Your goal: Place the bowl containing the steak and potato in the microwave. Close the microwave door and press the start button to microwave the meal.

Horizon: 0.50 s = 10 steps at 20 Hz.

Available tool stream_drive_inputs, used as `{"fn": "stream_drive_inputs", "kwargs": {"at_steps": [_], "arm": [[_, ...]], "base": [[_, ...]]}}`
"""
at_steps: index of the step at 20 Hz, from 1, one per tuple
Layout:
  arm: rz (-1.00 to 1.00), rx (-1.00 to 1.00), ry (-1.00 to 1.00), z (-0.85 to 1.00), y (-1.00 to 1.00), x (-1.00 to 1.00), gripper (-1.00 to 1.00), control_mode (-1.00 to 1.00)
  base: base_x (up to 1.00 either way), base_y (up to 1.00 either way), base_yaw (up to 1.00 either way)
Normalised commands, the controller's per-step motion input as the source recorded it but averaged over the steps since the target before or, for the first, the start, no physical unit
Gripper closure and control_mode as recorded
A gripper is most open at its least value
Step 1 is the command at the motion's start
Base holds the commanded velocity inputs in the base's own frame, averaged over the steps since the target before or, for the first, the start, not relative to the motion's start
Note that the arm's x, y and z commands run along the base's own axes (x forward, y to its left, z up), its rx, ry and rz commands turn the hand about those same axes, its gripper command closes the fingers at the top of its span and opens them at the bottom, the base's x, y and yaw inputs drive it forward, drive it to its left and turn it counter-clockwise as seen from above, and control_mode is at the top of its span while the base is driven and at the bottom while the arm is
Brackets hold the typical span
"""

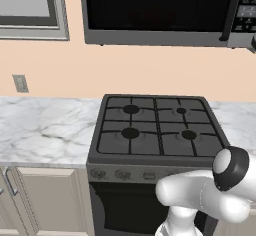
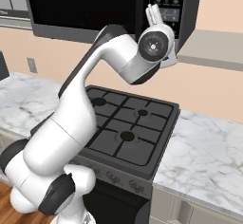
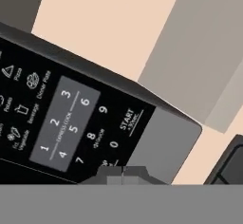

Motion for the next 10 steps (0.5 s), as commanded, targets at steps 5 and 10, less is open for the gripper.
{"fn": "stream_drive_inputs", "kwargs": {"at_steps": [5, 10], "arm": [[0.00, 0.08, 0.00, 0.00, -0.22, 0.31, 1.00, -1.00], [0.00, 0.06, 0.00, -0.04, -0.15, 0.30, 1.00, -1.00]], "base": [[0.00, 0.00, 0.00], [0.00, 0.00, 0.00]]}}
